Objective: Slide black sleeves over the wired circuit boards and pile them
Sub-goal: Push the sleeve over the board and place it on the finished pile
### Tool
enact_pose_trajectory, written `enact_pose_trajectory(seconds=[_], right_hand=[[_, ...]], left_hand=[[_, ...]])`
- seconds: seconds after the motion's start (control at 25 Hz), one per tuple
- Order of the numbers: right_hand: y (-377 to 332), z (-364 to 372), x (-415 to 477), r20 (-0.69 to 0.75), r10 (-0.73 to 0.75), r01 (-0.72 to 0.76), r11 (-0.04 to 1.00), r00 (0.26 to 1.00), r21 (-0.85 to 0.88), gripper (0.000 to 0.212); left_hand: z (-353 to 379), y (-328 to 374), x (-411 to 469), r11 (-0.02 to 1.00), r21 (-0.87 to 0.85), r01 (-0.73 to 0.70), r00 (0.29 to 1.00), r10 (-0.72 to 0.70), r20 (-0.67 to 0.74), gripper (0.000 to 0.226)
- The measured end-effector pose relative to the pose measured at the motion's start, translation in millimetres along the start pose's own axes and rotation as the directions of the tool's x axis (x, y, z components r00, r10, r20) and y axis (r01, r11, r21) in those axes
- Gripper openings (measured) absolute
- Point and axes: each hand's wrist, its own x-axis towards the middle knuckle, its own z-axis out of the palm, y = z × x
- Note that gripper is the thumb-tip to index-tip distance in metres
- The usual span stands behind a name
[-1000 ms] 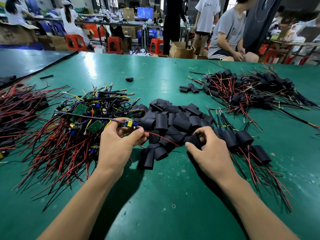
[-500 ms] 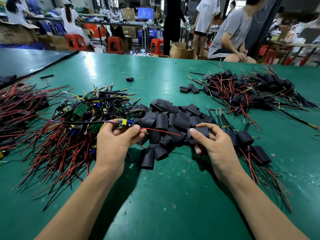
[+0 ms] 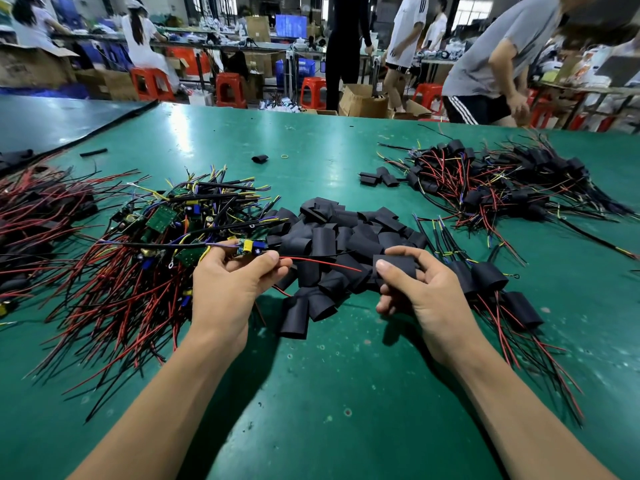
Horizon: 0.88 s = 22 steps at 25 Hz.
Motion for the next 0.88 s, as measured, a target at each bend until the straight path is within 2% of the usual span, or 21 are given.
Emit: enact_pose_trajectory(seconds=[0.24,0.36,0.52,0.6,0.8,0.88], right_hand=[[-2.3,6.4,-3.5,0.039,0.024,-0.025,0.999,0.999,0.025,0.065],[-0.7,10.1,-5.0,0.056,0.008,-0.008,1.0,0.998,0.005,0.06],[2.7,9.1,-5.5,0.054,-0.035,0.038,0.998,0.998,-0.057,0.028],[3.1,8.1,-5.4,0.056,-0.035,0.038,0.998,0.998,-0.05,0.022],[-0.2,10.7,-7.6,0.09,-0.01,0.009,1.0,0.996,0.01,0.05],[-1.1,11.1,-7.9,0.09,-0.004,0.002,1.0,0.996,0.029,0.052]], left_hand=[[2.5,3.0,0.5,0.997,-0.047,0.059,0.998,-0.059,-0.014,0.039],[3.6,3.1,-0.2,0.995,-0.066,0.071,0.997,-0.073,-0.021,0.039],[3.4,2.4,-0.5,0.994,-0.079,0.073,0.997,-0.075,-0.025,0.043],[3.3,2.6,-1.0,0.995,-0.074,0.074,0.997,-0.076,-0.019,0.041],[3.7,2.2,-1.3,0.995,-0.068,0.079,0.997,-0.08,-0.012,0.04],[3.3,2.9,-1.2,0.994,-0.068,0.084,0.996,-0.086,-0.014,0.039]])
